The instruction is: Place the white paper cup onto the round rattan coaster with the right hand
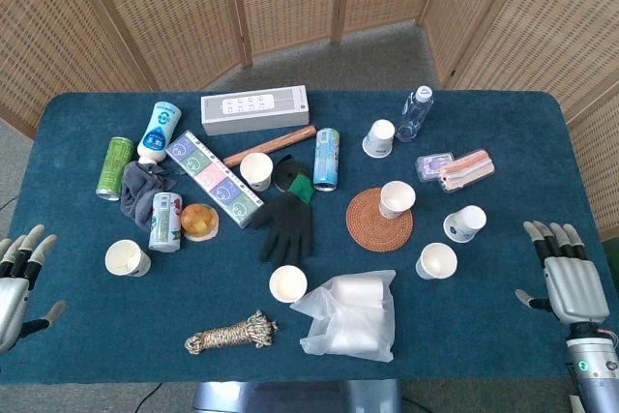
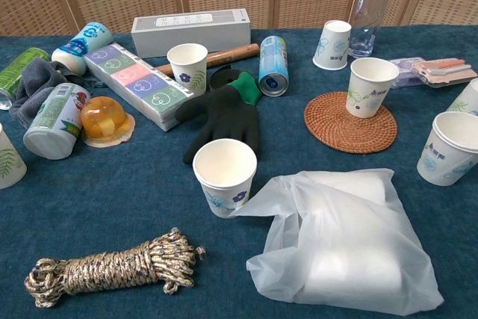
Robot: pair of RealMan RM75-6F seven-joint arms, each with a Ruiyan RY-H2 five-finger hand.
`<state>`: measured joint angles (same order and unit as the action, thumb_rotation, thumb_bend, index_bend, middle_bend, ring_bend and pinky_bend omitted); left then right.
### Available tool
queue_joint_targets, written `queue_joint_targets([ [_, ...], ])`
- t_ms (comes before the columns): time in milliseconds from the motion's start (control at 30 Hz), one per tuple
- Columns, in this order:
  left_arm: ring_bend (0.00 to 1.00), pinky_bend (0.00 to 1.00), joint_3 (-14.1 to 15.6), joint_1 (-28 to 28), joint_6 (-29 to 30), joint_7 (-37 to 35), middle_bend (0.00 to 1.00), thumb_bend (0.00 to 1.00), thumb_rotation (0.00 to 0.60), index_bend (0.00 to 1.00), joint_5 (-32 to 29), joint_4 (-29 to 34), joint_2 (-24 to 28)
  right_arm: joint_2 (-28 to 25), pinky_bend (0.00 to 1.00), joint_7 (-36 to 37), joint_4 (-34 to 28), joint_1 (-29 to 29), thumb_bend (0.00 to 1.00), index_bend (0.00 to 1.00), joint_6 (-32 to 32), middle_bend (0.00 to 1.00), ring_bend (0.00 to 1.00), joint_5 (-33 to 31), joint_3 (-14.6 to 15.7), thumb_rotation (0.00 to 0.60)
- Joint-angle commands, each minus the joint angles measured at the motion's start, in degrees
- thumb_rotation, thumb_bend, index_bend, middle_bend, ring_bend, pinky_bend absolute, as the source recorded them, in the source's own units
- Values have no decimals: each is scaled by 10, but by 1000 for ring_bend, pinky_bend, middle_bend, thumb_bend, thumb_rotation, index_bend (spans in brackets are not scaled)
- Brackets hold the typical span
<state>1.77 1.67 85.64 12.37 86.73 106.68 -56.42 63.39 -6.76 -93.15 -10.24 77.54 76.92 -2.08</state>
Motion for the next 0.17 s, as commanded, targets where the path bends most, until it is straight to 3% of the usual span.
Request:
queue_joint_targets([
  [33,0,0,1,-1,1,0,0,290,600,0,1,1,1,-3,0,-1,-4,1,0,0,-3,0,0,-1,0,600],
  [167,0,0,3,-3,1,0,0,290,600,0,7,4,4,-6,0,-7,-8,5,0,0,1,0,0,4,-1,600],
])
